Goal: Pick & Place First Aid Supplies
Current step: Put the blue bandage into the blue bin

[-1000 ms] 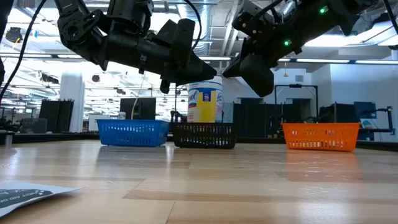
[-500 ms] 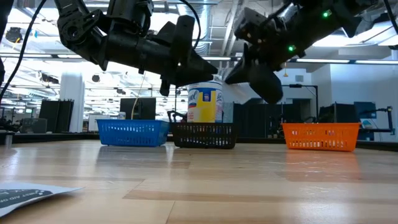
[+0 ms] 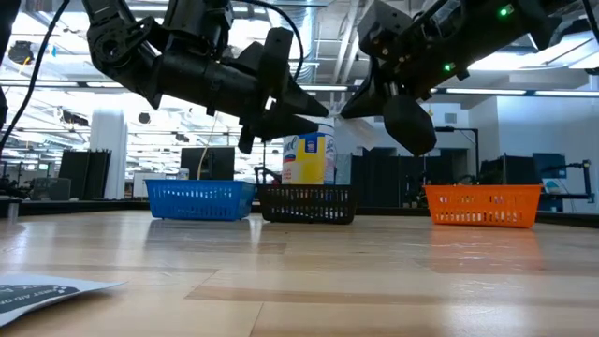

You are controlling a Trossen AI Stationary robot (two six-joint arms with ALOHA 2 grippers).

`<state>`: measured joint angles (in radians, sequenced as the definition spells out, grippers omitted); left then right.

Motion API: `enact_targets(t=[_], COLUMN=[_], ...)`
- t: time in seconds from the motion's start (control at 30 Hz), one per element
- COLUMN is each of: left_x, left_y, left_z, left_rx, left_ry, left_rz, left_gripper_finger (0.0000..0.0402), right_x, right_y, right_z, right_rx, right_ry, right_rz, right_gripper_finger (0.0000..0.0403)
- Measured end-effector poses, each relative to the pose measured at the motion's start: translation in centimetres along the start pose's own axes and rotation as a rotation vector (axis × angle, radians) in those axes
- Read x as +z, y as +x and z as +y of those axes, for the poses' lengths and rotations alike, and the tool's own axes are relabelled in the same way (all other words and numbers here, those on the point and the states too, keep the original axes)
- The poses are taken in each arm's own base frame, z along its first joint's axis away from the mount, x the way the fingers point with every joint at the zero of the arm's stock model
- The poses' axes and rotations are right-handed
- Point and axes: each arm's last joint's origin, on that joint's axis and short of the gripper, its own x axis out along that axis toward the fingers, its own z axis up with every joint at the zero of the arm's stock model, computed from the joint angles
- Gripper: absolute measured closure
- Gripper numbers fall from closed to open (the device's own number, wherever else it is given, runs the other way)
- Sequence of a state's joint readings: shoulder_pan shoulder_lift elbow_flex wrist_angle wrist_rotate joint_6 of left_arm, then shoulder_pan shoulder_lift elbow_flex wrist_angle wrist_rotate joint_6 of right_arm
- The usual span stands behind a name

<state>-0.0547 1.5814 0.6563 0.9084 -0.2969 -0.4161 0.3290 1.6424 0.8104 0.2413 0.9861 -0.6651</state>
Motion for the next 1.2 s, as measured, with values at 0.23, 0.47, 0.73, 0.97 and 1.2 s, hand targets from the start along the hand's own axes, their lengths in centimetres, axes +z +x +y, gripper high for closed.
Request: enact_targets(t=[0.23, 0.47, 0.73, 0.97, 1.2], left_x=[0.12, 0.08, 0.04, 0.03, 0.02], left_y=[0.10, 0.10, 0.10, 0.08, 0.09], left_z=[0.35, 0.24, 0.14, 0.08, 0.12], left_rx=[0.013, -0.025, -0.062, -0.070, -0.065], left_ry=[-0.037, 0.010, 0.022, 0.052, 0.087], left_rz=[-0.003, 0.014, 0.029, 0.030, 0.029], left_gripper_finger=[0.0247, 0.0247, 0.0257, 0.0341, 0.0394], right_x=[0.03, 0.16, 0.05, 0.04, -0.03], right_y=[-0.06, 0.09, 0.78, 0.73, 0.71], right_z=[0.03, 0.07, -0.48, -0.42, -0.34], right_rx=[-0.001, 0.058, 0.048, 0.051, 0.056], right_ry=[-0.018, -0.017, -0.012, -0.029, 0.004], right_rz=[-0.001, -0.052, -0.054, -0.054, -0.048], right_gripper_finger=[0.0402, 0.0402, 0.0402, 0.0402, 0.0392])
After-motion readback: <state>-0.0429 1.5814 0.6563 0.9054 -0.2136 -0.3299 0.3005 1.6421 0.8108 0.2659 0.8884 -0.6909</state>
